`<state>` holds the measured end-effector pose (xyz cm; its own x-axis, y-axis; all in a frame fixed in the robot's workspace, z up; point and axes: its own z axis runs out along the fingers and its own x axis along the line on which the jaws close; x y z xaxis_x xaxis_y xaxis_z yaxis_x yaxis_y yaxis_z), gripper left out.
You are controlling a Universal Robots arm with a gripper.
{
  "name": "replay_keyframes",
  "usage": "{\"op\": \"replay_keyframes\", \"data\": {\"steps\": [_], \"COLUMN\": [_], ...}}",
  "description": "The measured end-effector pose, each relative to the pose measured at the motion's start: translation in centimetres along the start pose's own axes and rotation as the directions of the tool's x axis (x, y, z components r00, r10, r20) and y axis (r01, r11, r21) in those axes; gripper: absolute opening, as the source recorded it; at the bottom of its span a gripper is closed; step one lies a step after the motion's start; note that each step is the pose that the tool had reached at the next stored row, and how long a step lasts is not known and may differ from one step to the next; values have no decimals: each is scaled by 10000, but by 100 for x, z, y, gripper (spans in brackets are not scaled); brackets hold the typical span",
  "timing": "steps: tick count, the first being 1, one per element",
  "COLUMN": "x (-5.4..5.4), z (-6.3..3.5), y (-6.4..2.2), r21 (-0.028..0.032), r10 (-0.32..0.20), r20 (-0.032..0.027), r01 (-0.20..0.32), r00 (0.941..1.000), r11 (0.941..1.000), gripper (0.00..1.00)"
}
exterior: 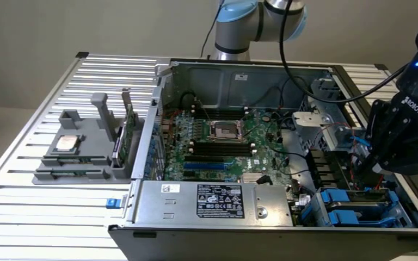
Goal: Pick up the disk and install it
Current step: 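Insert the first disk wire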
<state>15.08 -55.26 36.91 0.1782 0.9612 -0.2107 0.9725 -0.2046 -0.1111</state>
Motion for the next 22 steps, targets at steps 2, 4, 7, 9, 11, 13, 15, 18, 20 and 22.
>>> {"op": "replay_keyframes", "data": {"steps": [2, 4, 7, 9, 11, 13, 15, 18, 20, 22], "x": [0, -1, -2, -2, -4, -11, -21, -34, -37, -45], "z": [-2, -4, -5, -6, -13, -35, -72, -135, -169, -214], "y": [-2, -3, -5, -5, -8, -21, -36, -59, -69, -107], "r21": [9, 15, 25, 33, 39, 32, 16, -9, -28, -91], "r10": [-2, -2, -4, -5, -10, -48, -123, -238, -330, -625], "r20": [0, 2, 5, 7, 14, 16, 24, 37, 48, 85], "r01": [2, 2, 4, 5, 10, 47, 123, 238, 330, 626], "r00": [10000, 10000, 10000, 10000, 10000, 10000, 9999, 9997, 9994, 9980], "r11": [10000, 10000, 10000, 10000, 10000, 10000, 9999, 9997, 9995, 9980], "gripper": [15, 15, 29, 29, 36, 36, 36, 36, 36, 36]}}
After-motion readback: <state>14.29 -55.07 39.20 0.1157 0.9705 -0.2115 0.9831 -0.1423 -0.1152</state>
